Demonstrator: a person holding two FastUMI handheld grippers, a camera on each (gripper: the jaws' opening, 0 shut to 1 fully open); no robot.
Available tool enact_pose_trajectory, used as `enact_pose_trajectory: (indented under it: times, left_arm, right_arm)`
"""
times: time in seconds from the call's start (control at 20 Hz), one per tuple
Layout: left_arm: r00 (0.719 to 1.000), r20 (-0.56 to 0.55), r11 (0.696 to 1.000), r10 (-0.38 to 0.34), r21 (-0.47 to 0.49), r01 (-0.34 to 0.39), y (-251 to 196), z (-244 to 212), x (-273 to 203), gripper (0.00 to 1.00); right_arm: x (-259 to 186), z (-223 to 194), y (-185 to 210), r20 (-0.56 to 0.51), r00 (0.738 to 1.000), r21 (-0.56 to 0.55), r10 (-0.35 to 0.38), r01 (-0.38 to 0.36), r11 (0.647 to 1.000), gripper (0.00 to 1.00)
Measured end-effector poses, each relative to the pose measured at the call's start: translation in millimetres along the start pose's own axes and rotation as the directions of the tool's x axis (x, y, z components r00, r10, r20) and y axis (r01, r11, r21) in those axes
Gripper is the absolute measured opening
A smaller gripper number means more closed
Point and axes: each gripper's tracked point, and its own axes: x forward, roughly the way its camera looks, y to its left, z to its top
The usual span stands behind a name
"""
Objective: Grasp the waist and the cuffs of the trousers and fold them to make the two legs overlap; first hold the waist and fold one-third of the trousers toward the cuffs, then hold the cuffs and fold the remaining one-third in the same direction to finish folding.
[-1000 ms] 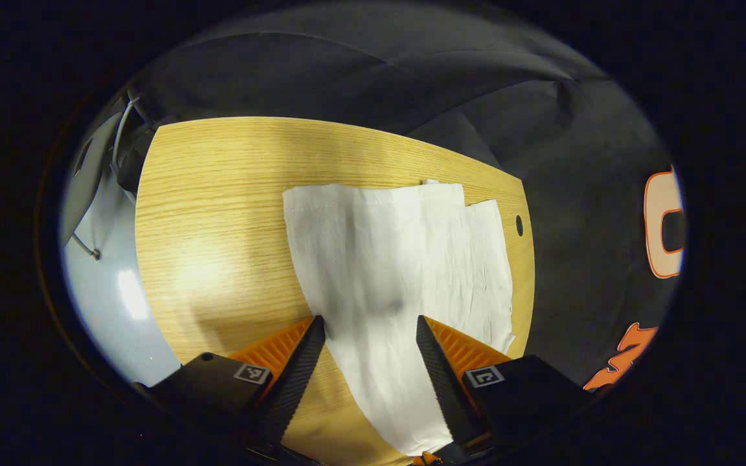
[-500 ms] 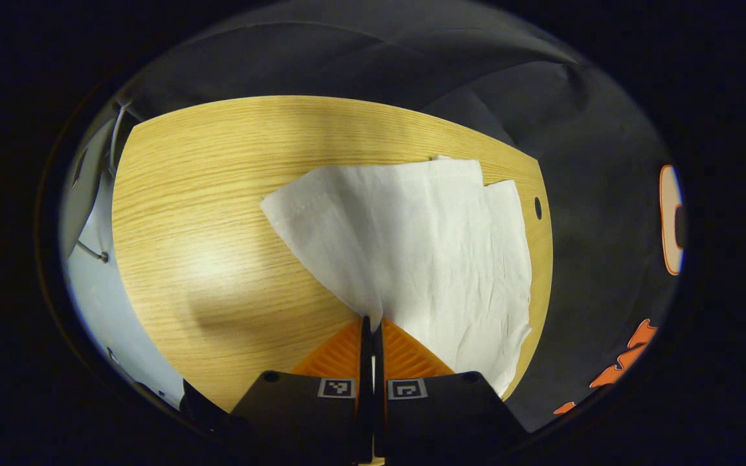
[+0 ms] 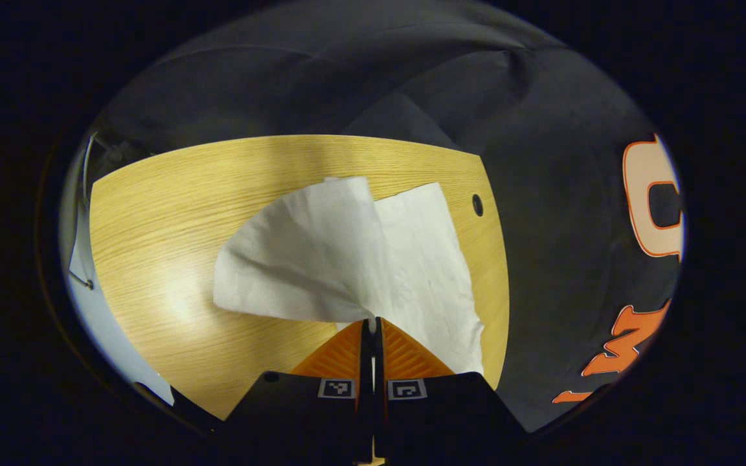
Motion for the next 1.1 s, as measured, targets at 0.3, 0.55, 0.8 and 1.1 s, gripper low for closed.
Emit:
enact_pose_trajectory:
  times: [0.3, 0.55, 0.8, 1.1]
  left_arm:
    - [0.999, -0.004, 0.998, -0.034, 0.052, 0.034, -57.1, 31.1, 17.1, 0.04]
    - [1.000, -0.007, 0.993, -0.023, 0.115, 0.024, -94.9, 50.1, 44.8, 0.04]
    - [1.000, -0.022, 0.982, -0.013, 0.188, 0.017, -131.5, 70.0, 84.9, 0.05]
    - [0.999, -0.046, 0.968, 0.018, 0.252, -0.006, -156.0, 82.4, 140.7, 0.05]
  right_arm:
    - [15.3, 30.9, 50.9, 0.025, 0.999, -0.072, 0.025, -0.023, 0.997, 0.00]
    - [53.3, 61.4, 86.5, 0.051, 0.999, -0.114, -0.010, 0.016, 0.993, 0.00]
    - [95.7, 74.1, 95.5, 0.042, 0.996, -0.127, -0.073, 0.078, 0.989, 0.00]
    - [120.4, 87.3, 100.7, 0.042, 0.994, -0.085, -0.104, 0.108, 0.991, 0.00]
